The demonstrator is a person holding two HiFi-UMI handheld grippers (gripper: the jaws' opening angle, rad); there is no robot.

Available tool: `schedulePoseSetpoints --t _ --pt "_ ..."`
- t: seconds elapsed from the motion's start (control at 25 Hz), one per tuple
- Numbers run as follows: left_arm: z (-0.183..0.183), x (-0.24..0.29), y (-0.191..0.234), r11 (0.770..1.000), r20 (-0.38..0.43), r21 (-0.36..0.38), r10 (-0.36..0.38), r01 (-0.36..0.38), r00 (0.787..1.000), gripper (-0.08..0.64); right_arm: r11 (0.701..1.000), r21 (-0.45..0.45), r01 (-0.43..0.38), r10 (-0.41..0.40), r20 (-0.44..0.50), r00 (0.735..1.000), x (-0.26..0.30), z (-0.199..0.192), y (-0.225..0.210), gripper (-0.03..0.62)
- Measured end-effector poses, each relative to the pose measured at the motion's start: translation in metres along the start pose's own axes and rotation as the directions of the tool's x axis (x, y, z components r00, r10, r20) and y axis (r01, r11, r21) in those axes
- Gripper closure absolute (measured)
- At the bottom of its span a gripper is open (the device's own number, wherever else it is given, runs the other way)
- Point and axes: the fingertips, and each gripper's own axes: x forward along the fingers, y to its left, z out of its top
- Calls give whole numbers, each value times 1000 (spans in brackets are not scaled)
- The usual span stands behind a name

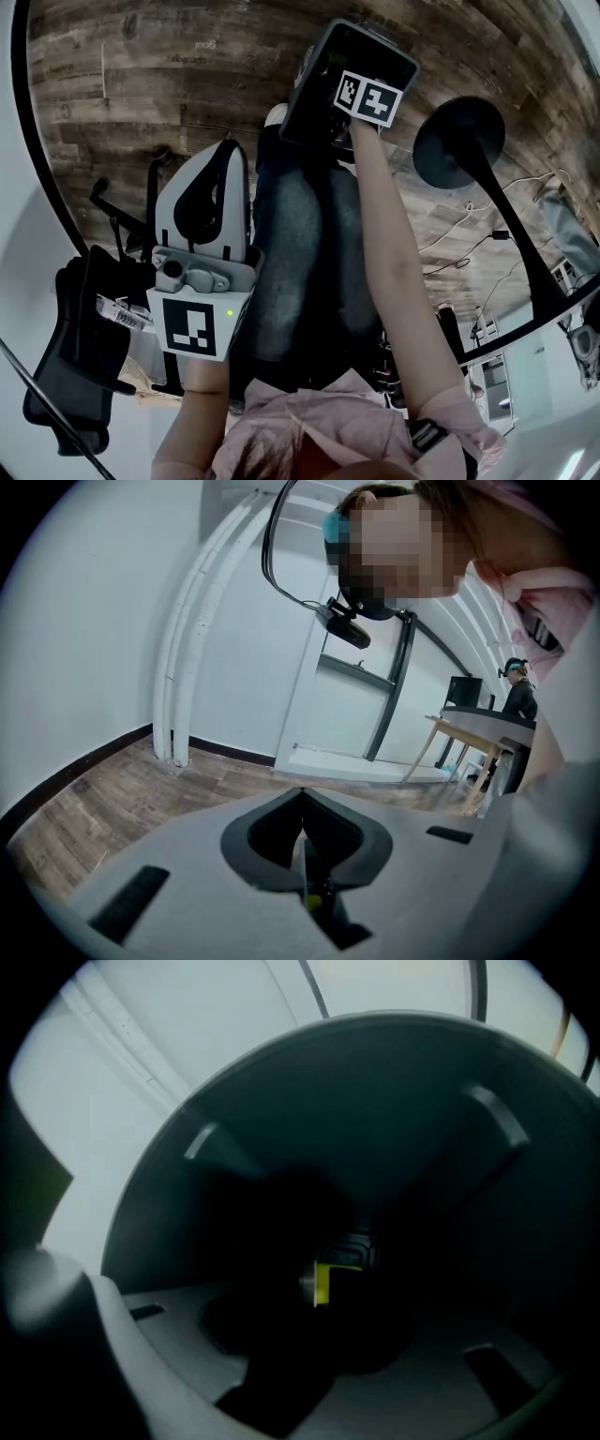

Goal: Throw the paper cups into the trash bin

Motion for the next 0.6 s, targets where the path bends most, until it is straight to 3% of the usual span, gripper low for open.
schedulePoseSetpoints --t 0.12,0.2,0.28,0.6 --pt "0 0 1 1000 -1 -3 2 -2 1000 545 1000 -8 5 -5 28 1000 -4 6 1 445" --pt "3 -1 0 1000 -2 -8 3 -3 1000 545 1000 -21 16 -15 53 998 -10 12 2 517" --pt "8 -3 -1 1000 -3 -11 2 -2 1000 545 999 -29 21 -19 71 997 -17 17 5 548" --pt "36 -15 -9 1000 -16 -12 -5 5 1000 545 998 -64 -16 23 106 994 -47 27 25 558"
